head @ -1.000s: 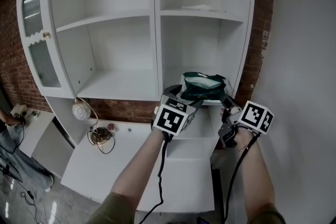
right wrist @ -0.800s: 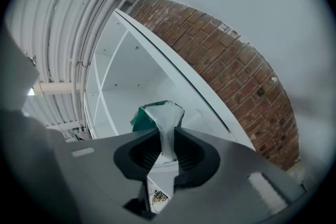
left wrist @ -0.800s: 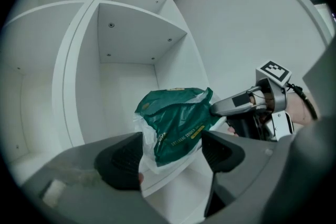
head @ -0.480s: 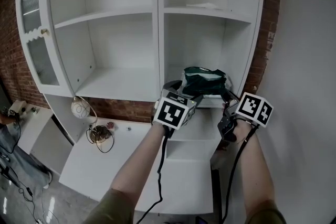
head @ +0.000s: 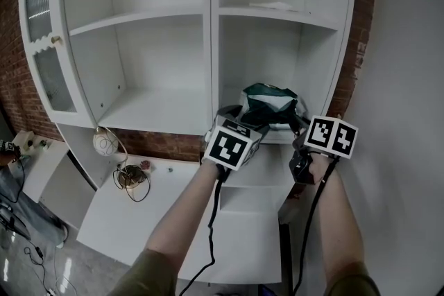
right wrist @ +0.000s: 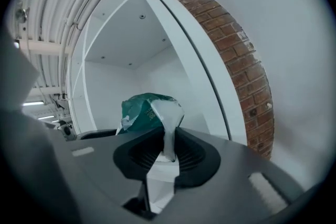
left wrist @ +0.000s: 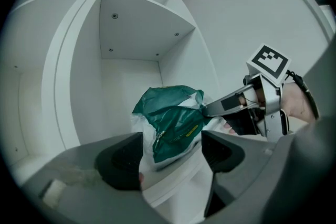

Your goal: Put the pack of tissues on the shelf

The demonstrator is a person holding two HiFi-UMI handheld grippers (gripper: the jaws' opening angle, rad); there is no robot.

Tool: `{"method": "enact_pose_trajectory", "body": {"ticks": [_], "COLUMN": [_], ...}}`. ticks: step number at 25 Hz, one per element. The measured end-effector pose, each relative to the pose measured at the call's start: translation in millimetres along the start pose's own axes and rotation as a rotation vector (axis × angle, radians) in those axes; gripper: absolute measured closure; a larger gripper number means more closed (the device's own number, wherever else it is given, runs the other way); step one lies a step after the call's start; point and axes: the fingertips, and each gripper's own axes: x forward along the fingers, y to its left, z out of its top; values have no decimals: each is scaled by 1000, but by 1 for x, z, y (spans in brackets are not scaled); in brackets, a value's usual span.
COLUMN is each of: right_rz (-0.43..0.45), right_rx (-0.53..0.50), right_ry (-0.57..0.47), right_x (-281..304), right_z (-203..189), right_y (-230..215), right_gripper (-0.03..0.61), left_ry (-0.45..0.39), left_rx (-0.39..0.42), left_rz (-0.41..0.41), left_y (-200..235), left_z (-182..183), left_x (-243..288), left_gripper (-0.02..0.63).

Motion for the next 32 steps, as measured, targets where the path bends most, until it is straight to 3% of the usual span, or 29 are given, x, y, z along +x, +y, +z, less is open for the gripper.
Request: {"method": "enact_pose_trajectory", "body": {"ticks": [5,15,23,32], "right_rz": [-59,-214,-272,-294], "right_rx": [-125,-511,-672,-712], "right_ry": [12,-1,-51,-148], "right_x": [0,0,-1,-4], "right_z": [-2,-4,-3,-2], "right_y": [1,7,9,13], "right_gripper": [495,485,479,463], "left_ry": [8,5,11,-12], "left_rx": [1,-20,-27,-35], "left_rz": [11,29,64,102], "left_y": [1,2,4,8], "left_z": [0,-1,-1,-2], "left_x": [-1,-2,-1,3], "left_gripper": [247,247,247,258]}}
